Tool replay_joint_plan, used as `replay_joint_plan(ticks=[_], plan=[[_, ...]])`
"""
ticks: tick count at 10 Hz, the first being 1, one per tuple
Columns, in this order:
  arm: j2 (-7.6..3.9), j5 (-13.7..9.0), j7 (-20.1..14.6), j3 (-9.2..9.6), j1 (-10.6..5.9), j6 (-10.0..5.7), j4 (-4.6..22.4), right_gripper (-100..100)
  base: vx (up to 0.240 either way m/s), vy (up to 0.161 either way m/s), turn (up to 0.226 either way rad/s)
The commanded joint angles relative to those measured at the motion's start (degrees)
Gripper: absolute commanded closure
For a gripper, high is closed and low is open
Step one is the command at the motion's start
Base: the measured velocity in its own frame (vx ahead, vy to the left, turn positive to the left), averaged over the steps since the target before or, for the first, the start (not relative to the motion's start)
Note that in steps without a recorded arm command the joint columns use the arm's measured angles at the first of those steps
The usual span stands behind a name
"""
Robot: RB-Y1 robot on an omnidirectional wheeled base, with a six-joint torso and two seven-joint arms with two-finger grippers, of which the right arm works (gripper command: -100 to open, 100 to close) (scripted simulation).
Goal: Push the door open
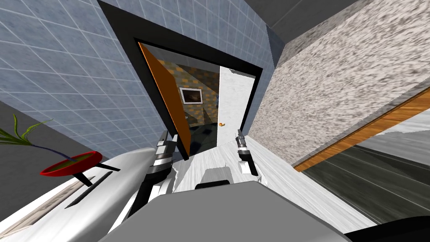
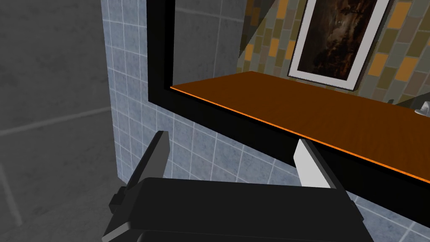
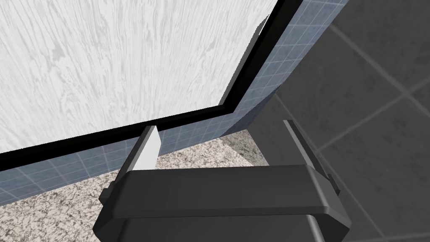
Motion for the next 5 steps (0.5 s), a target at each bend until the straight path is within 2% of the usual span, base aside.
replay_joint_plan(ticks=[1,5], plan=[[-0.22,-0.6,0.2,0.22,-0.72,-0.60,2.3,-100,0.085,-0.068,0.085],[-0.57,-2.2,0.8,0.63,-3.30,-2.01,9.0,-100,0.085,-0.081,0.088]])
